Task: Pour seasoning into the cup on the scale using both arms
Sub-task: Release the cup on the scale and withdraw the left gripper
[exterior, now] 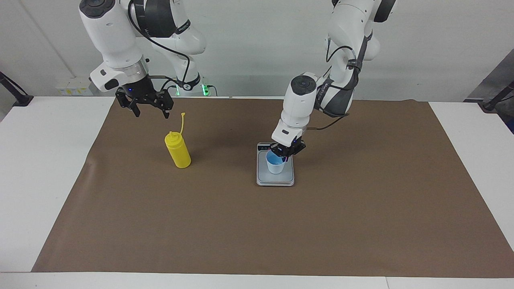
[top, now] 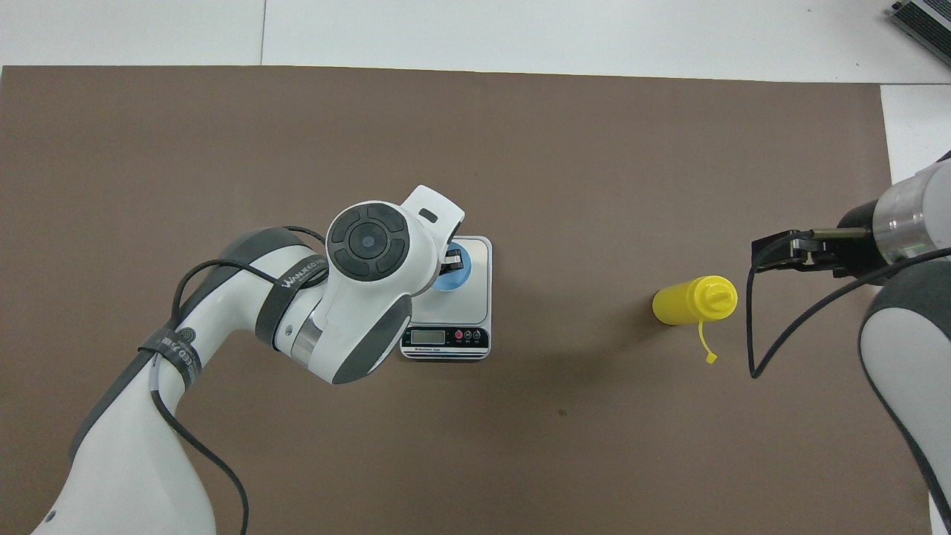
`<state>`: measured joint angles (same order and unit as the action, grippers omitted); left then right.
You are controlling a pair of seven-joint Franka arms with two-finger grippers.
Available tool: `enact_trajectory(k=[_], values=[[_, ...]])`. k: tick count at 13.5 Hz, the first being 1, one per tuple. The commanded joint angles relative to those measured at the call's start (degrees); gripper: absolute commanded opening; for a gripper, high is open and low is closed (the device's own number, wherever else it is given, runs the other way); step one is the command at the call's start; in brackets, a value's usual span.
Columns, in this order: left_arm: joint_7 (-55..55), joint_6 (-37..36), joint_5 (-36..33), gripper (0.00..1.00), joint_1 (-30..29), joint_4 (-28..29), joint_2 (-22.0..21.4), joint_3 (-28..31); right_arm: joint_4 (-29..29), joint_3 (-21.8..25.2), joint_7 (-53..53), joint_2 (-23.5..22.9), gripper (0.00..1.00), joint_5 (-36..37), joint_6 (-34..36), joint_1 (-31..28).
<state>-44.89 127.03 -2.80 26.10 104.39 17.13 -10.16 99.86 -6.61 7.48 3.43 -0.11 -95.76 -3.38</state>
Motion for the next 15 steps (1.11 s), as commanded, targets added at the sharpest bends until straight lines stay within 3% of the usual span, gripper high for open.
enact_trajectory(k=[1,5,8,15], values=[[-1.0,0.9,-2.9,1.0,1.0,0.9,-0.6,1.0,1.9,-0.1,-1.3,1.8,1.0,-1.2,0.0,-0.7],[0.6,-2.4,-4.3,1.0,-1.8,0.5,-3.9,2.2,2.3,-0.1,-1.3,2.0,1.0,-1.2,-0.1,-0.6],[8.5,-7.3,-4.5,1.0,-7.7,0.5,-8.0,2.1,2.4,-0.1,-2.3,2.2,1.0,-1.2,0.0,-0.5],[25.7,-14.3,-2.9,1.0,-17.6,0.5,-12.2,1.9,2.2,0.2,-13.8,2.9,1.0,-1.3,2.7,-1.4]])
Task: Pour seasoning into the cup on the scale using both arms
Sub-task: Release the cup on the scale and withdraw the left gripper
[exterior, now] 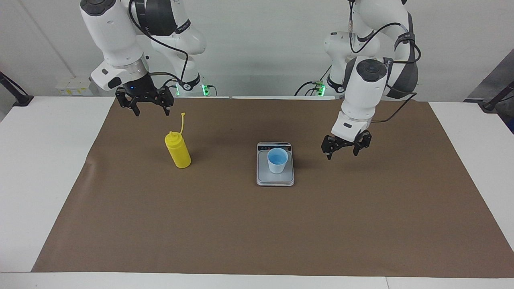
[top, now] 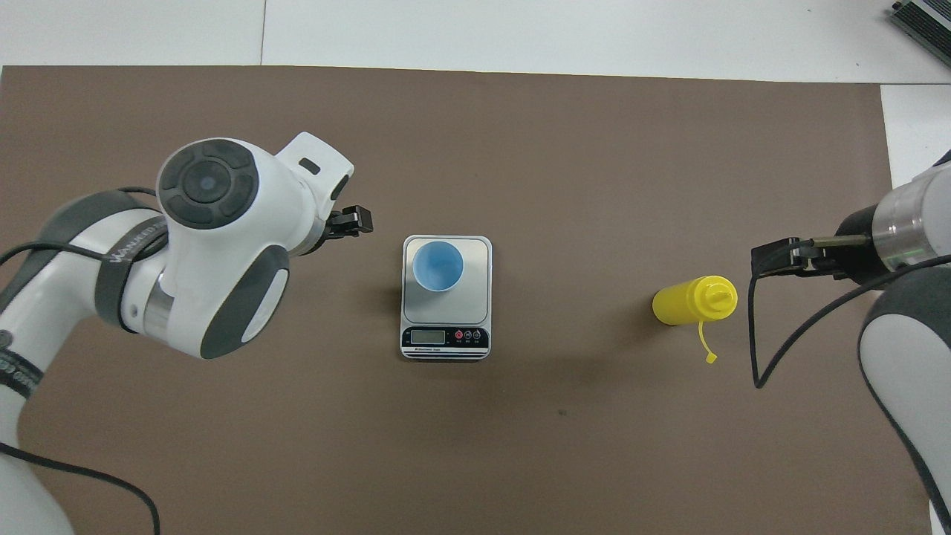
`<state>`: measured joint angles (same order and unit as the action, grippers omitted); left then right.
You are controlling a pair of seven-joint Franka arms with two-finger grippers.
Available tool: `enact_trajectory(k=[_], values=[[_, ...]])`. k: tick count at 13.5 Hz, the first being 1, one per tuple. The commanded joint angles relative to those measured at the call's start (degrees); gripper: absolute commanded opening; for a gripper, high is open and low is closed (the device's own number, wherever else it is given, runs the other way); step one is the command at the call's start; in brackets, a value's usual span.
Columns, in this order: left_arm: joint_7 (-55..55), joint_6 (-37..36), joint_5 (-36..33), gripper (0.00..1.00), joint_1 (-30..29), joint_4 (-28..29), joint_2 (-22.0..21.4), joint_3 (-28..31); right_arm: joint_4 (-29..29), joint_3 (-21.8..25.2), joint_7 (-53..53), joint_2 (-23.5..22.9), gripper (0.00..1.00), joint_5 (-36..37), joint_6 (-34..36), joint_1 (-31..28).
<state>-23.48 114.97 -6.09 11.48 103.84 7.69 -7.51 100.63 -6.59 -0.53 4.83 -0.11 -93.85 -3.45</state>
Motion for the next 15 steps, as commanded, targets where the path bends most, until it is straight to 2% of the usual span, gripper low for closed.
enact_trajectory(k=[1,3,5,7,10,13,15], values=[[6.7,-2.7,1.9,1.0,-4.0,1.0,-3.7,-0.6,1.4,0.2,-9.0,1.5,1.0,-1.5,0.6,-1.8],[10.5,-4.6,3.5,1.0,-6.8,0.9,-5.6,-0.7,1.8,0.2,-12.6,1.7,1.0,-1.5,0.3,-1.9],[15.2,-7.7,4.6,1.0,-8.7,0.9,-7.9,-0.4,6.6,0.4,-22.0,3.6,1.0,-2.6,-4.4,-4.2],[19.2,-10.9,6.2,1.0,-11.6,-0.7,-9.4,-0.3,11.6,0.4,-31.5,5.8,1.0,-8.7,-8.1,-7.9],[20.0,-19.4,6.2,1.0,-12.1,-7.4,-9.4,-0.1,15.6,0.5,-46.4,6.1,1.0,-13.2,-12.6,-10.8],[21.2,-20.3,6.2,1.0,-12.4,-8.0,-9.4,0.2,20.7,0.5,-61.4,5.6,1.0,-22.1,-17.6,-14.3],[21.5,-20.1,8.1,1.0,-14.1,-7.8,-9.5,0.2,23.1,0.5,-70.4,3.8,1.0,-28.3,-18.6,-16.3]])
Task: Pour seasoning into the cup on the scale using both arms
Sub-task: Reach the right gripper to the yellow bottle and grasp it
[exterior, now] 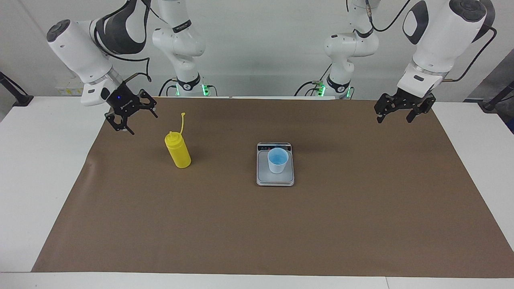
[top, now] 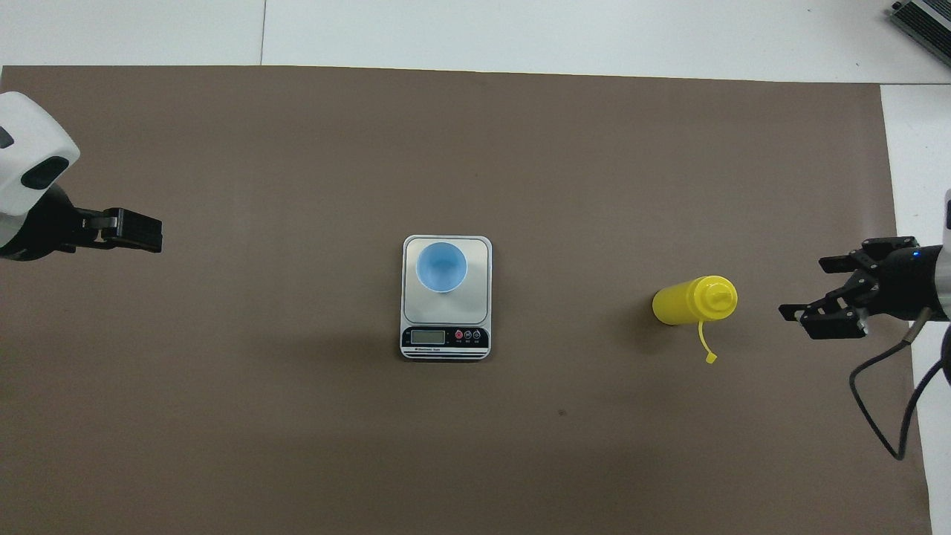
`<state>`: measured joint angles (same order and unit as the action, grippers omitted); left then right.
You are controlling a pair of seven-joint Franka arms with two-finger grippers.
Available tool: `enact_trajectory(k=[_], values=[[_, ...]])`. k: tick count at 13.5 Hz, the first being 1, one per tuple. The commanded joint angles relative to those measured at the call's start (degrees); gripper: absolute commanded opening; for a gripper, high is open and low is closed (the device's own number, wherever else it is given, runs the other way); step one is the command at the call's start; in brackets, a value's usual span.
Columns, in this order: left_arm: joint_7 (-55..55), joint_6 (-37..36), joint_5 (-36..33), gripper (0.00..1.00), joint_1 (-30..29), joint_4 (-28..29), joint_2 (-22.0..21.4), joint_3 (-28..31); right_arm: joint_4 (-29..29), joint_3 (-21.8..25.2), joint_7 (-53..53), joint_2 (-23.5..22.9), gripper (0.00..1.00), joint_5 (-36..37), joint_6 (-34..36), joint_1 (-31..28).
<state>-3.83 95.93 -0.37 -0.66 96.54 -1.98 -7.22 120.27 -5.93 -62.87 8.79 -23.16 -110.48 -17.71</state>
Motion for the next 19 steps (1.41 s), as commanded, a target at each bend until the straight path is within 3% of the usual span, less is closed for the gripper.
enact_trajectory(k=[1,6,12,15,19], values=[[1.8,-1.4,3.1,1.0,-2.2,-1.1,0.2,-0.2,3.6,-0.1,-11.6,-1.4,1.0,-7.7,-2.1,-2.7],[2.0,-5.0,2.3,1.0,-2.4,-5.3,1.0,-0.3,6.5,-0.1,-23.5,-5.4,1.0,-16.3,-2.0,-5.4],[4.7,-5.8,1.3,1.0,-3.1,-3.6,-0.3,-0.5,8.1,0.0,-36.1,-10.6,1.0,-22.9,-2.3,-6.9],[4.9,-5.7,1.3,1.0,-3.2,-3.5,-0.4,-0.5,10.2,0.0,-44.2,-12.6,1.0,-30.1,-5.6,-6.6],[4.8,-5.7,1.3,1.0,-3.1,-3.4,-0.5,-0.5,10.6,-0.1,-49.3,-14.6,1.0,-34.5,-8.0,-4.7]])
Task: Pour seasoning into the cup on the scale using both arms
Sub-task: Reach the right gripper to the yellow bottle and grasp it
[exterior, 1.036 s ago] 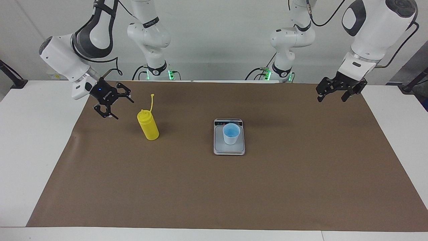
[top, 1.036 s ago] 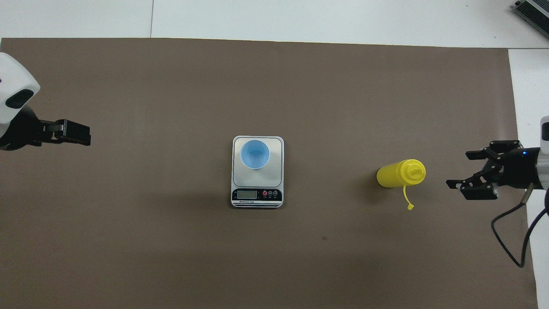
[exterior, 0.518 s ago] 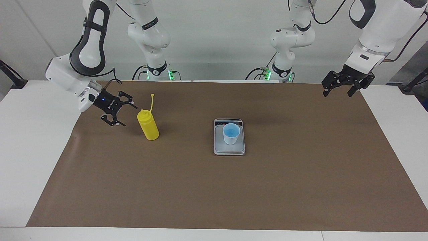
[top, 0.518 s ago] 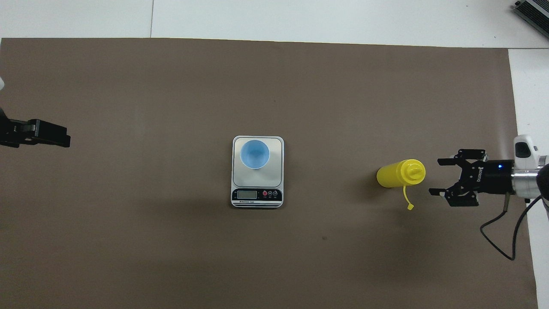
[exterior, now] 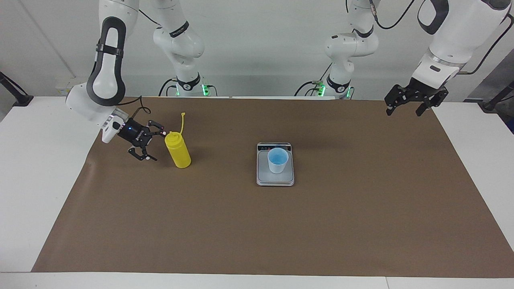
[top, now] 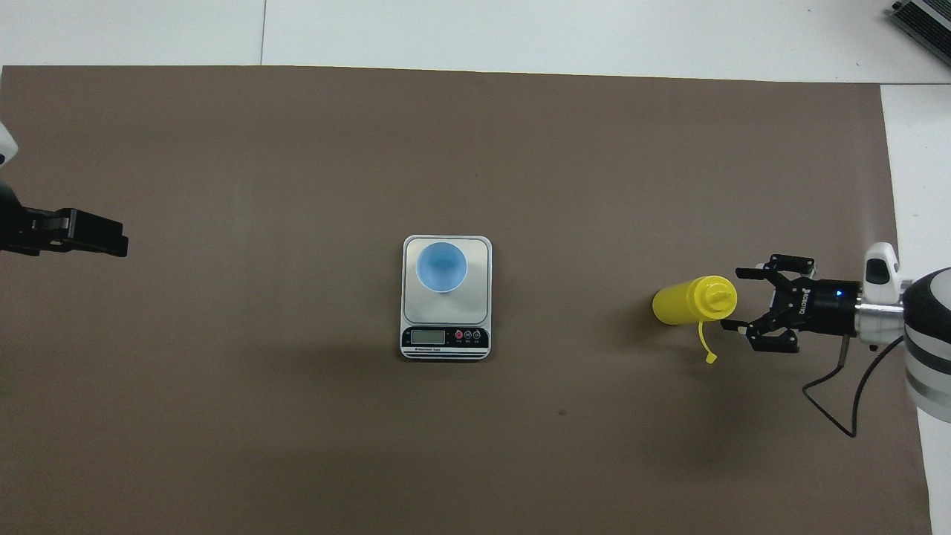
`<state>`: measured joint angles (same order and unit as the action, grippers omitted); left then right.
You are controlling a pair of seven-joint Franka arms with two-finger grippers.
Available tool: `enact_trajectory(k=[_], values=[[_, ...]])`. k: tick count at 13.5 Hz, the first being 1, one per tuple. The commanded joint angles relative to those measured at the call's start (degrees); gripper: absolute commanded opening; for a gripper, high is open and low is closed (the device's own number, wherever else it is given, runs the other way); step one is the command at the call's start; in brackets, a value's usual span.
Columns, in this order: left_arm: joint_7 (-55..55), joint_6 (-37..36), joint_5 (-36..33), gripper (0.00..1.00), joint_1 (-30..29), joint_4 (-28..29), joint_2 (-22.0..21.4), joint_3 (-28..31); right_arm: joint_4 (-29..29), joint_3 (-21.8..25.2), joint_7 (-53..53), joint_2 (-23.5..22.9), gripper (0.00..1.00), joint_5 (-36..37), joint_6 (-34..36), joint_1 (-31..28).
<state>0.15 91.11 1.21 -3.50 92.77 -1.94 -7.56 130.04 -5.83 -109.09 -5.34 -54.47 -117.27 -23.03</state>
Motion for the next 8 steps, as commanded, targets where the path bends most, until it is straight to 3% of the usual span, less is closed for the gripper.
enact_trajectory(k=[1,8], values=[[0.7,-0.8,-0.3,1.0,-0.3,0.4,-0.5,-0.2,0.9,-0.2,-6.0,-2.1,1.0,-5.3,-1.1,0.5],[0.4,-0.9,-0.3,1.0,-0.3,0.4,-0.5,-0.3,2.2,-0.2,-10.3,-3.9,1.0,-13.0,-3.4,4.4]])
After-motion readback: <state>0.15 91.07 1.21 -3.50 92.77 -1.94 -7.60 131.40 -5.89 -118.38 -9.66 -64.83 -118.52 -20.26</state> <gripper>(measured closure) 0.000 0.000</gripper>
